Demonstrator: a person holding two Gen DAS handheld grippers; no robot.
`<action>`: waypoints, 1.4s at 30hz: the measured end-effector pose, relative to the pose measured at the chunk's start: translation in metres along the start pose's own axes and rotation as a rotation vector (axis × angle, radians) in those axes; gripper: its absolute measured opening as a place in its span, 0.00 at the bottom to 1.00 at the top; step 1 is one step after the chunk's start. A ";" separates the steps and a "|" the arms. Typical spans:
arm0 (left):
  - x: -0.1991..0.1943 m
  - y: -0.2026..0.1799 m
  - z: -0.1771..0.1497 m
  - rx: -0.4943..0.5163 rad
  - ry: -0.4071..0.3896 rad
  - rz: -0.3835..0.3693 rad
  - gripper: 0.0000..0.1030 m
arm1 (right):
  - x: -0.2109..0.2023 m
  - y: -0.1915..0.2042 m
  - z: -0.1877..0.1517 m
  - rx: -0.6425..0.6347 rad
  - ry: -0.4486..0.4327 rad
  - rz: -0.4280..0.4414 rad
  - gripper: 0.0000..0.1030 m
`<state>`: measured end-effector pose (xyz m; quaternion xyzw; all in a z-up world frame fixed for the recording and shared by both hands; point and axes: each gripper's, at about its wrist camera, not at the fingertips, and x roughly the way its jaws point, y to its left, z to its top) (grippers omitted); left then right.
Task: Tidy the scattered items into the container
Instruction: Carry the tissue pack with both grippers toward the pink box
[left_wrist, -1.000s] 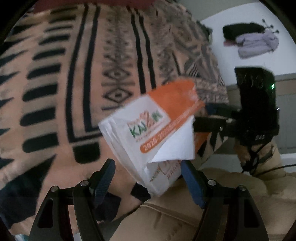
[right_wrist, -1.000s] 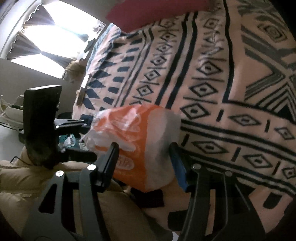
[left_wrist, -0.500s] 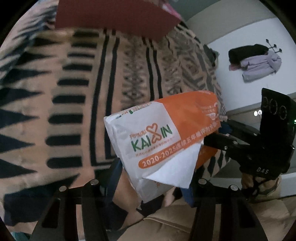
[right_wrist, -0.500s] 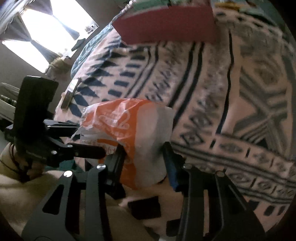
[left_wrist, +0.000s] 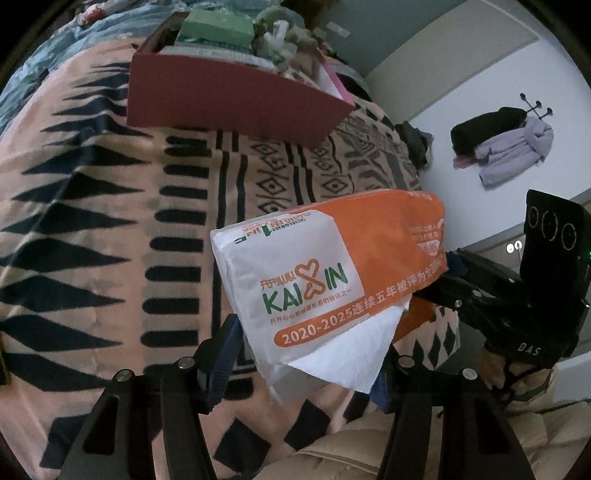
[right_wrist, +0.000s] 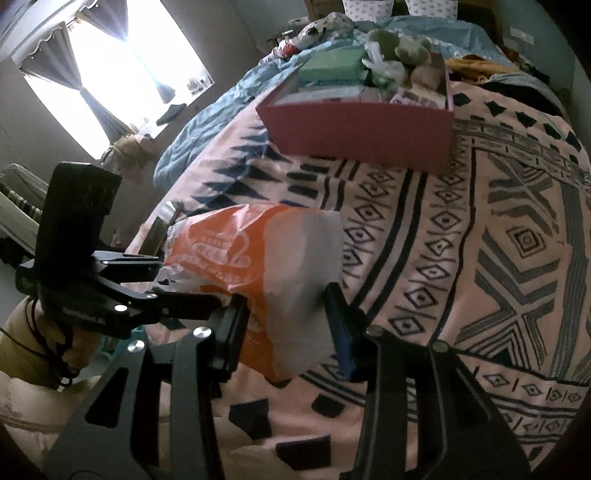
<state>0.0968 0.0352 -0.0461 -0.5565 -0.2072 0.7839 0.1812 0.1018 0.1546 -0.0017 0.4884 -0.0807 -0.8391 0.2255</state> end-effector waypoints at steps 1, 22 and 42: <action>-0.002 0.000 0.001 0.002 -0.006 0.001 0.59 | -0.001 0.000 0.002 -0.001 -0.004 0.000 0.43; -0.033 -0.003 0.057 0.056 -0.132 0.011 0.59 | -0.010 -0.003 0.048 0.010 -0.109 -0.021 0.43; -0.042 0.003 0.113 0.108 -0.153 -0.023 0.59 | -0.011 -0.006 0.095 0.048 -0.205 -0.077 0.43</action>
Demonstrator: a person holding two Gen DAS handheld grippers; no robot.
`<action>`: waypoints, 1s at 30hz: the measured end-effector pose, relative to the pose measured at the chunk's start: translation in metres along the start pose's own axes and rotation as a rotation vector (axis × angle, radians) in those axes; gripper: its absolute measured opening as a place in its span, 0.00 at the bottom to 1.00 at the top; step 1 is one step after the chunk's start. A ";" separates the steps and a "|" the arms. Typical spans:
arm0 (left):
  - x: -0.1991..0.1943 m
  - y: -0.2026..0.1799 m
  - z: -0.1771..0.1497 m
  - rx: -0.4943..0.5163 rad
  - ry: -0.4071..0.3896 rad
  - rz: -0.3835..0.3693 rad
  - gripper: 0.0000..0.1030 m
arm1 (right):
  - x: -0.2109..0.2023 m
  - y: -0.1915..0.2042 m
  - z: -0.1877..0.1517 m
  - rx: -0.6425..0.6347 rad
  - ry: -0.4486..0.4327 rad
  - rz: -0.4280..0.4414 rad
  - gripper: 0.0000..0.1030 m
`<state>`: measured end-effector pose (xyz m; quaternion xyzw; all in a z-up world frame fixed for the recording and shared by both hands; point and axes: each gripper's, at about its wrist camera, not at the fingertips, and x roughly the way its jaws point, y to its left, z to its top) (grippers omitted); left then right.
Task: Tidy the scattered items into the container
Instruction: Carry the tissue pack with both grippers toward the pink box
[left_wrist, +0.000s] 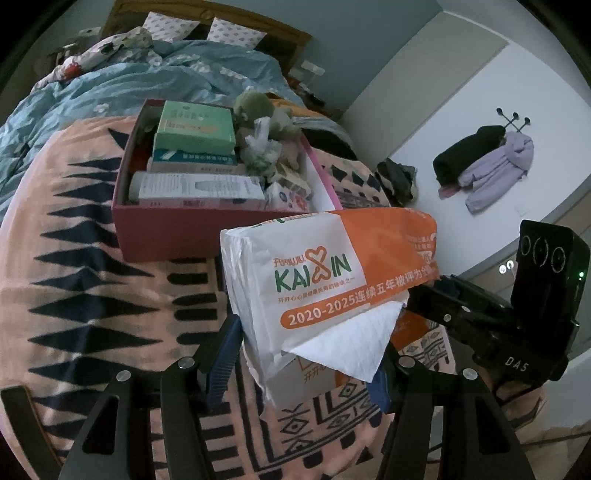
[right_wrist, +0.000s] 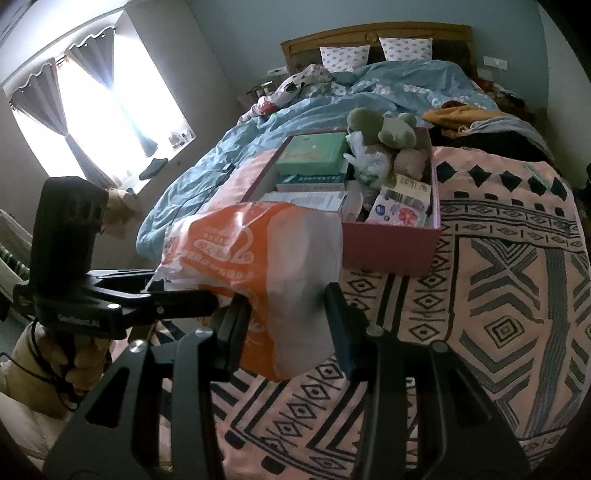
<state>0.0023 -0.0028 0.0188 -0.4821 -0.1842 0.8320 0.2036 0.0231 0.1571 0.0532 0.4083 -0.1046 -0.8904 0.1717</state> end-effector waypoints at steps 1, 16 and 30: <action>0.000 0.000 0.002 0.004 -0.002 0.000 0.59 | 0.000 0.000 0.001 0.002 -0.003 0.000 0.43; -0.008 0.006 0.027 0.034 -0.050 0.014 0.60 | 0.007 0.004 0.025 -0.008 -0.042 -0.014 0.43; -0.008 0.010 0.050 0.069 -0.074 0.020 0.60 | 0.015 0.004 0.046 -0.008 -0.067 -0.031 0.43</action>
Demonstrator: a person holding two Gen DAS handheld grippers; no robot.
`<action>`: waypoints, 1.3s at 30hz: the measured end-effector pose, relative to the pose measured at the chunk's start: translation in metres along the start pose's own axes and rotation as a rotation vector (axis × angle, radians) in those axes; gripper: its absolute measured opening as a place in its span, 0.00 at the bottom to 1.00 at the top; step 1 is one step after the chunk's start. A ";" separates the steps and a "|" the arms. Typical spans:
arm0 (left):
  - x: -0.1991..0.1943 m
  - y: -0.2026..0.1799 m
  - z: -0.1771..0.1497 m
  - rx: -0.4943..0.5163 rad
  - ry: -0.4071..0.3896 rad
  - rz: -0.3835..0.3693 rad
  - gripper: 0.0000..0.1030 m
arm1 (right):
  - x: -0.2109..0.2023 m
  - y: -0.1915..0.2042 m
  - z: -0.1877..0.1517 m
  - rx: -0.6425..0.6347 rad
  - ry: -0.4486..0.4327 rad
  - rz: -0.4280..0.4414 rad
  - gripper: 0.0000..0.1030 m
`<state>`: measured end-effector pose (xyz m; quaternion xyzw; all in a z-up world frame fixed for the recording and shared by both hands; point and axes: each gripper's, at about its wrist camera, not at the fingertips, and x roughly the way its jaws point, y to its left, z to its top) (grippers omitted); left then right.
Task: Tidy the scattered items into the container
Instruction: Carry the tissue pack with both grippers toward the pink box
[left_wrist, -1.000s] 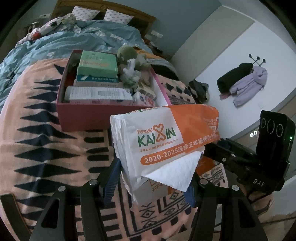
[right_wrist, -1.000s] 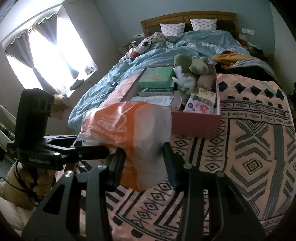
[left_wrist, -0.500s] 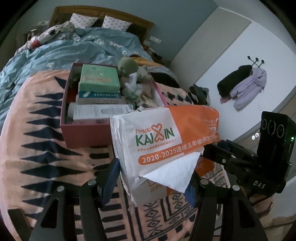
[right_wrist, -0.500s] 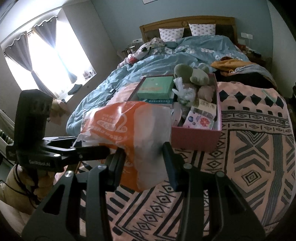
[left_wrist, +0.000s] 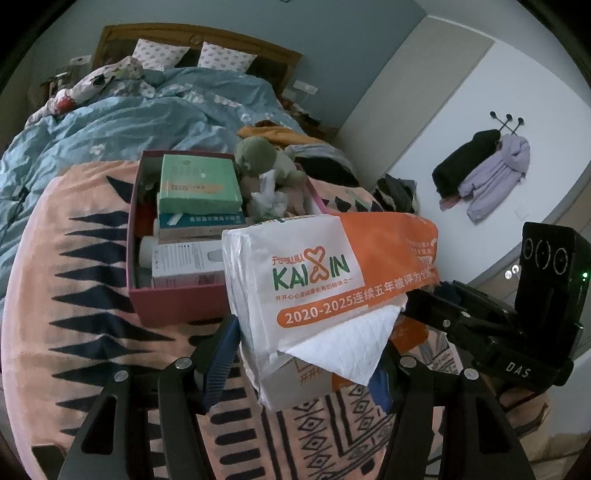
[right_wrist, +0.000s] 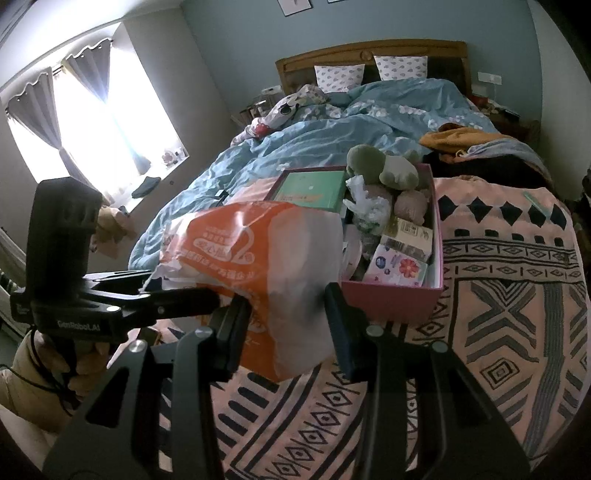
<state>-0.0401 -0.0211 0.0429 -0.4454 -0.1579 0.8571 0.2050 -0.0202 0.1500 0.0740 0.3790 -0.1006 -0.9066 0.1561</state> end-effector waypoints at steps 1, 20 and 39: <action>0.000 0.000 0.001 0.003 -0.001 0.001 0.60 | 0.001 0.000 0.001 0.001 -0.001 -0.001 0.43; 0.007 0.005 0.024 0.019 -0.014 0.016 0.60 | 0.014 -0.009 0.019 0.006 -0.011 -0.010 0.42; 0.015 0.005 0.043 0.042 -0.032 0.038 0.60 | 0.023 -0.018 0.033 0.018 -0.014 -0.017 0.43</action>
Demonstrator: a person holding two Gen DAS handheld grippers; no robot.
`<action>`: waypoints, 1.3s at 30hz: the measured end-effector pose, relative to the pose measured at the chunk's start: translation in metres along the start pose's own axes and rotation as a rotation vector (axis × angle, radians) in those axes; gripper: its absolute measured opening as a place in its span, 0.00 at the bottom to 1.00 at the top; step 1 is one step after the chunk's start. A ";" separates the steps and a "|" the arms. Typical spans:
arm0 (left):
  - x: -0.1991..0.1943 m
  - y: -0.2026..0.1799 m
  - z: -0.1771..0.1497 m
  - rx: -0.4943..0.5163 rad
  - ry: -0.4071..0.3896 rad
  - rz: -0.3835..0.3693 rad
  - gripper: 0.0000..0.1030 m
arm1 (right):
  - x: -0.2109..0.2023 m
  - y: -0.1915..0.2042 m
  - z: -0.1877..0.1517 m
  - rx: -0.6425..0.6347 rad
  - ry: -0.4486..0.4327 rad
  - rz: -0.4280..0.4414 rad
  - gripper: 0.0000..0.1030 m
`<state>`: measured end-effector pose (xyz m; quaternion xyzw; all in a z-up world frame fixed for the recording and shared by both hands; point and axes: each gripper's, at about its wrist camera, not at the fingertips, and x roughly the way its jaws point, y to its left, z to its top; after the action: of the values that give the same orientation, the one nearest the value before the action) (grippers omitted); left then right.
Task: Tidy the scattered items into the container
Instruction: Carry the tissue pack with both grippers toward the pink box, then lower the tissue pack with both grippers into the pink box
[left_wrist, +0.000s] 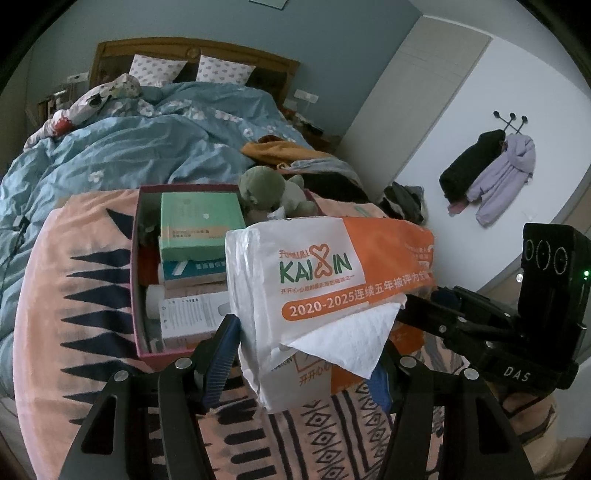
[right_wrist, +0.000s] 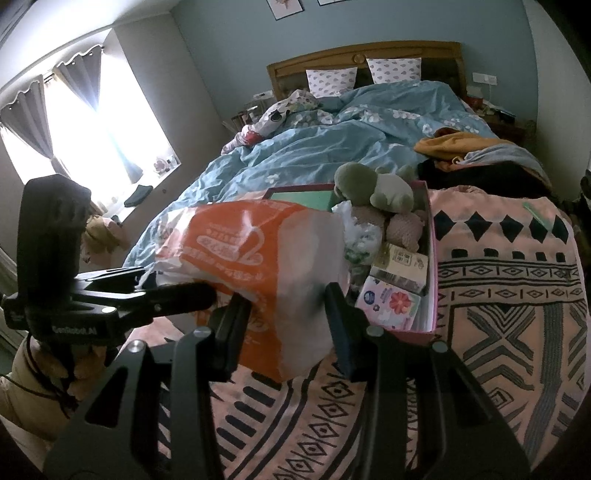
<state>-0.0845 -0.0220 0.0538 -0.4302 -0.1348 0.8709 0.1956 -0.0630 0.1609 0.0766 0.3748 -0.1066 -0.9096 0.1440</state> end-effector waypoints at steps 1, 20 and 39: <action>0.000 0.000 0.000 -0.001 0.000 0.001 0.60 | 0.000 0.000 0.000 0.000 0.000 -0.001 0.43; 0.016 0.019 0.019 -0.024 0.001 0.026 0.60 | 0.027 -0.005 0.018 0.011 0.006 -0.008 0.43; 0.037 0.040 0.032 -0.051 0.014 0.055 0.60 | 0.061 -0.016 0.029 0.032 0.033 -0.008 0.43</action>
<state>-0.1396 -0.0424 0.0312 -0.4449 -0.1438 0.8691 0.1614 -0.1277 0.1572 0.0522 0.3922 -0.1173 -0.9021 0.1361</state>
